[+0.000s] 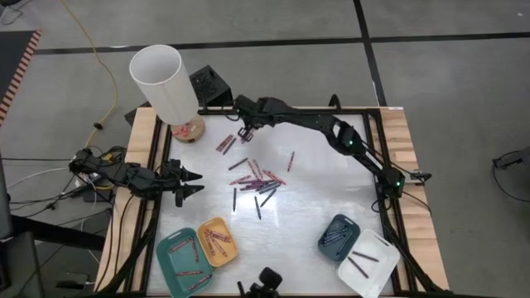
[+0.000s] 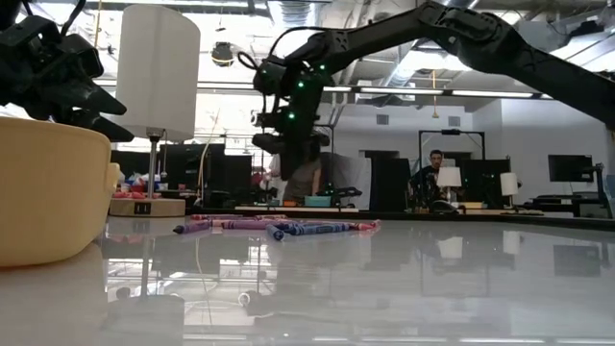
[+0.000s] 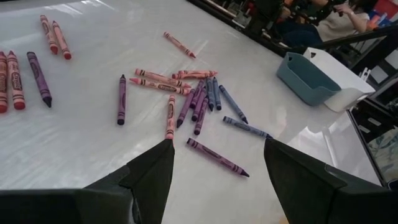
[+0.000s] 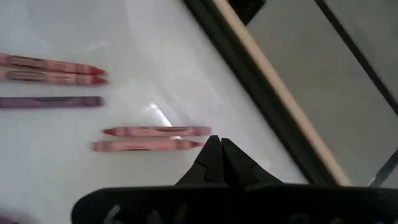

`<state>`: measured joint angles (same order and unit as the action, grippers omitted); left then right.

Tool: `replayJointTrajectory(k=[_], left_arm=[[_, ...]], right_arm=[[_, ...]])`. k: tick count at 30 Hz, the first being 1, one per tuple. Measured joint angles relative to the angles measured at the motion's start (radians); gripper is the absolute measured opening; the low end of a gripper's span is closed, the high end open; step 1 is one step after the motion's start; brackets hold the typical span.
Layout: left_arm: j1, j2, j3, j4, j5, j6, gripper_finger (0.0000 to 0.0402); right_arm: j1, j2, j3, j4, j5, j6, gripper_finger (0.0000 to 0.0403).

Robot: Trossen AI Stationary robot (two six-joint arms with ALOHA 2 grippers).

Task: Sort crayons
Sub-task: Adjust the crayons

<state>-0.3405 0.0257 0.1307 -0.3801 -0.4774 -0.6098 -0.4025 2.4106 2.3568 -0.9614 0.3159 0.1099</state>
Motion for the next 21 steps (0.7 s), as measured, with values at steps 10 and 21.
replayJointTrajectory(k=[10,21], left_arm=[[0.0,0.0,0.0,0.001,-0.001,0.0,0.024],[0.0,0.0,0.0,0.0,-0.001,0.0,0.024]], right_arm=[[0.015,-0.039,-0.001,0.051,-0.047,-0.101,0.0],[0.075,-0.039,-0.001,0.046,-0.158,-0.119,0.0]])
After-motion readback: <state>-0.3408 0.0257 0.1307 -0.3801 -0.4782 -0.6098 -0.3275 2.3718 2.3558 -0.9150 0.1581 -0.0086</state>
